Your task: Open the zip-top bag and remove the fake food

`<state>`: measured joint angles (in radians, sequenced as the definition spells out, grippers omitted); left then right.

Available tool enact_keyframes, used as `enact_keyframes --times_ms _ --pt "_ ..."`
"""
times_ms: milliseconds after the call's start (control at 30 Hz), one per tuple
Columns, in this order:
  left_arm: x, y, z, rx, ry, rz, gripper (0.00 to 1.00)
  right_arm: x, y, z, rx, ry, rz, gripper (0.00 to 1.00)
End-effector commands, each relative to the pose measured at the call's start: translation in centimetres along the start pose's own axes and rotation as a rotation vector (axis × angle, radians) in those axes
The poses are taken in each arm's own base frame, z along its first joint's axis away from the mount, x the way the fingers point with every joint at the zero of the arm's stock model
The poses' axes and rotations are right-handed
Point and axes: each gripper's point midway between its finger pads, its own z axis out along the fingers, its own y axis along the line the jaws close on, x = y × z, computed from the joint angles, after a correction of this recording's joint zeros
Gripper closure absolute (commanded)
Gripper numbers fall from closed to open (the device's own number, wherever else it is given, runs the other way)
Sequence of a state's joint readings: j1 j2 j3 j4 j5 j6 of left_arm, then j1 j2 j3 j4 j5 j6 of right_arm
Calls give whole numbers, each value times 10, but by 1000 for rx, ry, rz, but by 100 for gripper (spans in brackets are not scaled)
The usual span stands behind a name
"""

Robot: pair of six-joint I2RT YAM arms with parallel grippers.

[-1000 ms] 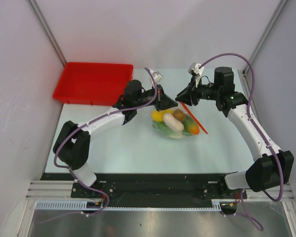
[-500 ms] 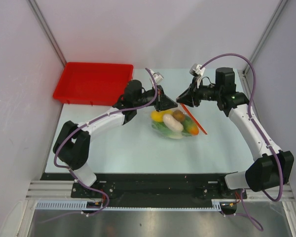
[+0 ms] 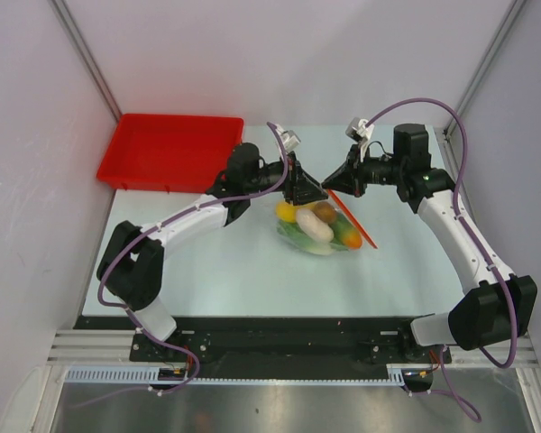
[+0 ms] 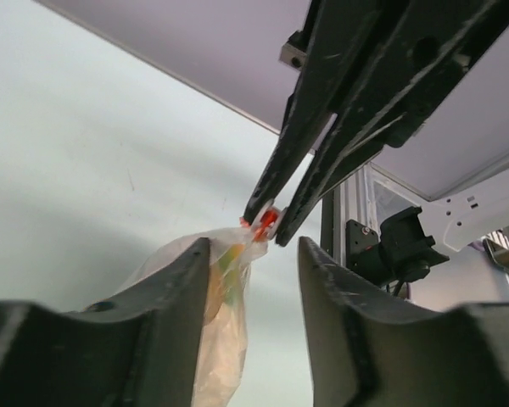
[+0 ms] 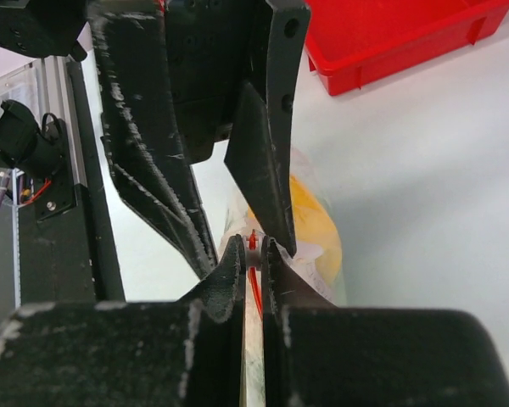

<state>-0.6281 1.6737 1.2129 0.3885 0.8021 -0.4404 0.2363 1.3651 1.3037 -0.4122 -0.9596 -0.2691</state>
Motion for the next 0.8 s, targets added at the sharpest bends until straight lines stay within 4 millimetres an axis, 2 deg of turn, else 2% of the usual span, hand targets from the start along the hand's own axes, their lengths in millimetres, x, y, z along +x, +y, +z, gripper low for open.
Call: enact_keyframes --times_ms 0,33,133,233,567,600,633,767 --pt "-34 -30 1 121 -65 107 48 -13 9 0 -36 -37 -31 100" --pt "-33 -30 3 134 -63 103 51 -12 10 0 -38 -35 -27 100" --pt "-32 -30 6 156 -30 98 76 -13 9 -1 -36 -37 -29 100" --pt "-27 -29 7 161 -6 103 82 -15 9 -2 -37 -45 -28 100" --pt "-18 -29 10 204 41 98 78 -16 4 -2 -35 -54 -16 100" --pt "-16 -29 10 205 48 96 75 -16 3 -2 -33 -56 -14 100" --pt "-16 -29 10 203 48 101 64 -16 3 -2 -31 -55 -12 100" --pt "-12 -22 9 169 51 107 54 -19 4 -2 -35 -62 -12 100"
